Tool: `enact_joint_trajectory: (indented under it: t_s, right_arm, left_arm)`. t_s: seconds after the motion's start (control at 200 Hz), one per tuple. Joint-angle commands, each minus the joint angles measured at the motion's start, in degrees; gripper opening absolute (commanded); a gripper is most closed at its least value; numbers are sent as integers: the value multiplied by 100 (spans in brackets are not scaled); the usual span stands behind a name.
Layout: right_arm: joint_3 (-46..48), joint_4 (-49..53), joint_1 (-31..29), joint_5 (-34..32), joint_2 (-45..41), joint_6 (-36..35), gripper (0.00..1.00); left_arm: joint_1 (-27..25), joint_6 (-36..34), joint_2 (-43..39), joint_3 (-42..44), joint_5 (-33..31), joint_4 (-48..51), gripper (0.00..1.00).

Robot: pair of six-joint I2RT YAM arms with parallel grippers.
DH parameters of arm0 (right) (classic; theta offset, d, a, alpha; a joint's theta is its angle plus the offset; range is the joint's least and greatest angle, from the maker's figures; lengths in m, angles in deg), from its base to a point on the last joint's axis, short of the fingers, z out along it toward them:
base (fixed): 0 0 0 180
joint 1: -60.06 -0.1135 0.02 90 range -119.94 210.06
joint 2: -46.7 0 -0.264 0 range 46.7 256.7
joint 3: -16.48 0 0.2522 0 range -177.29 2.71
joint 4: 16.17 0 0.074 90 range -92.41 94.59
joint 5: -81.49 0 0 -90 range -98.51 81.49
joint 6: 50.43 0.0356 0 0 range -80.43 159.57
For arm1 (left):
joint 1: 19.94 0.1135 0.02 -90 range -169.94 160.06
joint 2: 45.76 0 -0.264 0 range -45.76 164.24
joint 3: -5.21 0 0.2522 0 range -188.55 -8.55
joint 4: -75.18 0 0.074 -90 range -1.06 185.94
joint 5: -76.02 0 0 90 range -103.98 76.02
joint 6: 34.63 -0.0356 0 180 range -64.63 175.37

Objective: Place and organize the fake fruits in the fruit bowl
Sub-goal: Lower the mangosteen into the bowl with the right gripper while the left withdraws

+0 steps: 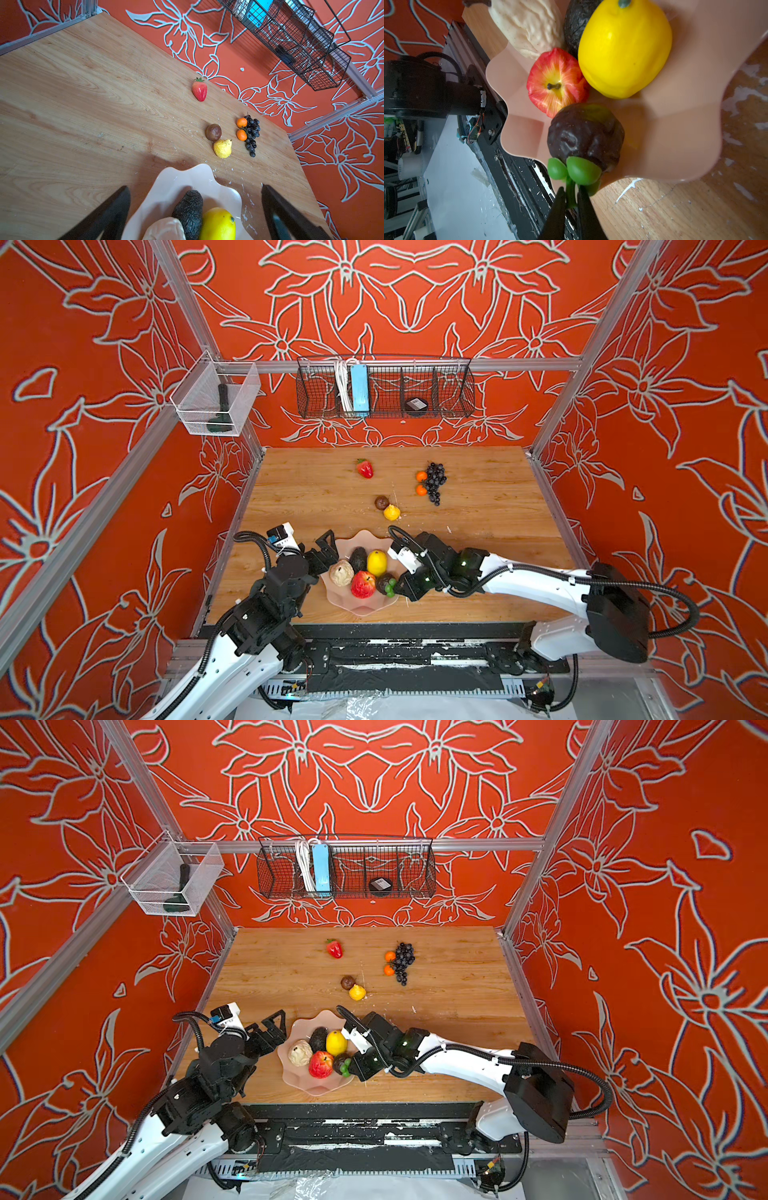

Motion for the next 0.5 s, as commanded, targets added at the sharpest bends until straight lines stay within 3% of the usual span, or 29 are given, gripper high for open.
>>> enact_joint_trajectory:
  t_s: [0.0, 0.335, 0.495]
  right_arm:
    - [-185, 111, -51, -219, -4, -77, 19]
    - [-234, 297, -54, -595, -222, -186, 30]
    - [-289, 421, -51, -780, -316, -315, 31]
  left_arm:
    - [35, 6, -26, 123, -129, -2, 98]
    - [53, -3, 9, 154, -114, -27, 98]
    - [69, -12, 0, 163, -108, -28, 98]
